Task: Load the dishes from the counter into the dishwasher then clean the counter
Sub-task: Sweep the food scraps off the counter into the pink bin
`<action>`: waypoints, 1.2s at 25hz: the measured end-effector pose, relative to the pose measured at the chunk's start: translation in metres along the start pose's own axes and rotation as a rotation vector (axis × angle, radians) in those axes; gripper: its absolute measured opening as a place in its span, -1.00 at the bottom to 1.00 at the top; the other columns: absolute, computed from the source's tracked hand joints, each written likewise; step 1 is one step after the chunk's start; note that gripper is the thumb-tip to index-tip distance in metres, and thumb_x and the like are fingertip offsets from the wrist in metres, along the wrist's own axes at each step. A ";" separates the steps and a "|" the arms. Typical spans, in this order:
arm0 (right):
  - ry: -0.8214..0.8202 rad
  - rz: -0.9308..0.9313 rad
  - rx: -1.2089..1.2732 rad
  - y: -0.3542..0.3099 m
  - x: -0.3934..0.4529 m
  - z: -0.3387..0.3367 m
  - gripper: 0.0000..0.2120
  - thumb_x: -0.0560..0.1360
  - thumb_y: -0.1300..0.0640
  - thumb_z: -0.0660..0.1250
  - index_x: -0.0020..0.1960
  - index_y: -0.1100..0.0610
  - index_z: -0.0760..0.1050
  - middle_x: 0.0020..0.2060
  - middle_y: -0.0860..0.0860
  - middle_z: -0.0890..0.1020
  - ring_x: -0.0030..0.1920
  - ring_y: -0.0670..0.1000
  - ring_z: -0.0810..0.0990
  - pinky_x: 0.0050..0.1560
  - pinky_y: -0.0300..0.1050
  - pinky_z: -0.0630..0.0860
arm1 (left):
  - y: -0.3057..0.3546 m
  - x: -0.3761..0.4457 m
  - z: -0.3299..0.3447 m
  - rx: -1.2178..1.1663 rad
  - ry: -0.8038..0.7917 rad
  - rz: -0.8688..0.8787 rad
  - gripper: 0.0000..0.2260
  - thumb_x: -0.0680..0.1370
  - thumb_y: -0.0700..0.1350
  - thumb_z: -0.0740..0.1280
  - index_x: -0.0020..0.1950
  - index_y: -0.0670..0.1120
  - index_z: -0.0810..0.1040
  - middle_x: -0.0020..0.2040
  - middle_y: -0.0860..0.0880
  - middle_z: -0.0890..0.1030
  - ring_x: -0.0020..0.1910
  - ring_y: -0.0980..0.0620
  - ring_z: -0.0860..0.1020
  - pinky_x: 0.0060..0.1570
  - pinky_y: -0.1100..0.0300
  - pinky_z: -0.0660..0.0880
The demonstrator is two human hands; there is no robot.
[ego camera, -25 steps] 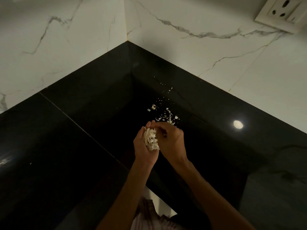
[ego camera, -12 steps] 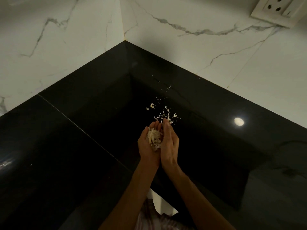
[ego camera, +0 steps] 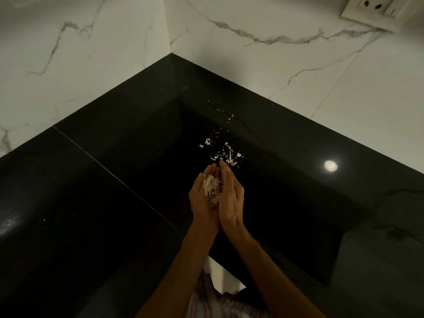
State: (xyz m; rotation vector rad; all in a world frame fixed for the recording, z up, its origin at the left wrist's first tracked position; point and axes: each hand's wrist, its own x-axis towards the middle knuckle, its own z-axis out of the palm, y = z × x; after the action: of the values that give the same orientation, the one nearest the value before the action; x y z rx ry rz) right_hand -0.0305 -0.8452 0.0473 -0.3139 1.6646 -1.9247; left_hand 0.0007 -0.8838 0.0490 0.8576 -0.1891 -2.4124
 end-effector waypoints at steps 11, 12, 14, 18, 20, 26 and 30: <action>-0.066 0.050 -0.006 -0.006 -0.025 -0.016 -0.64 0.67 0.04 0.08 0.31 0.16 0.52 0.16 0.04 0.64 0.15 -0.10 0.61 0.06 -0.34 0.53 | -0.018 -0.025 -0.007 -0.070 -0.076 0.040 -0.65 0.67 -0.02 0.05 0.14 -0.13 0.58 0.02 -0.10 0.68 -0.01 -0.02 0.68 -0.13 0.16 0.62; -0.085 0.057 -0.010 -0.008 -0.028 -0.018 -0.64 0.67 0.03 0.08 0.30 0.16 0.53 0.15 0.03 0.64 0.15 -0.10 0.61 0.06 -0.34 0.53 | -0.020 -0.029 -0.008 -0.093 -0.072 0.060 -0.66 0.67 -0.03 0.06 0.14 -0.14 0.58 0.02 -0.11 0.68 -0.01 -0.02 0.68 -0.13 0.15 0.63; -0.112 0.072 -0.010 -0.011 -0.033 -0.021 -0.64 0.68 0.03 0.08 0.28 0.15 0.54 0.13 0.00 0.65 0.13 -0.12 0.62 0.05 -0.33 0.53 | -0.025 -0.035 -0.009 -0.125 -0.063 0.094 -0.68 0.67 -0.04 0.07 0.16 -0.15 0.56 0.06 -0.12 0.65 0.02 -0.03 0.65 -0.04 0.13 0.63; -0.160 0.120 -0.004 -0.015 -0.055 -0.035 -0.66 0.67 0.02 0.10 0.24 0.12 0.57 0.09 -0.02 0.67 0.11 -0.12 0.63 0.03 -0.31 0.53 | -0.043 -0.050 -0.021 -0.152 -0.013 0.184 -0.68 0.66 -0.06 0.12 0.30 -0.18 0.50 0.14 -0.12 0.60 0.14 -0.05 0.58 0.13 0.10 0.55; -0.197 0.132 -0.008 -0.018 -0.069 -0.043 -0.70 0.66 0.03 0.10 0.16 0.07 0.58 0.00 -0.05 0.69 0.05 -0.14 0.65 -0.04 -0.35 0.53 | -0.054 -0.059 -0.030 -0.169 -0.023 0.224 -0.65 0.65 -0.05 0.15 0.36 -0.19 0.46 0.14 -0.12 0.57 0.14 -0.04 0.55 0.19 0.09 0.50; -0.317 0.202 -0.056 -0.013 -0.111 -0.070 -0.68 0.67 0.03 0.06 0.28 0.04 0.52 0.08 -0.12 0.64 0.07 -0.25 0.62 -0.06 -0.44 0.50 | -0.085 -0.102 -0.048 -0.293 0.019 0.303 -0.67 0.64 -0.07 0.12 0.13 -0.18 0.63 0.07 -0.14 0.63 0.07 -0.04 0.61 0.13 0.10 0.55; -0.402 0.282 -0.066 -0.005 -0.138 -0.079 -0.73 0.66 0.01 0.07 0.23 -0.08 0.50 0.07 -0.14 0.63 0.06 -0.26 0.61 -0.10 -0.42 0.51 | -0.100 -0.133 -0.063 -0.357 0.045 0.353 -0.71 0.64 -0.08 0.14 0.22 -0.19 0.53 0.09 -0.12 0.59 0.12 -0.02 0.55 0.25 0.12 0.44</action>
State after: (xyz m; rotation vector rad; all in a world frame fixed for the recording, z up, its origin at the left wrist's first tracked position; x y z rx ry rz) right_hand 0.0388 -0.7029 0.0618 -0.4345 1.4204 -1.4870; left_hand 0.0770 -0.7240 0.0403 0.6511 0.1002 -2.0128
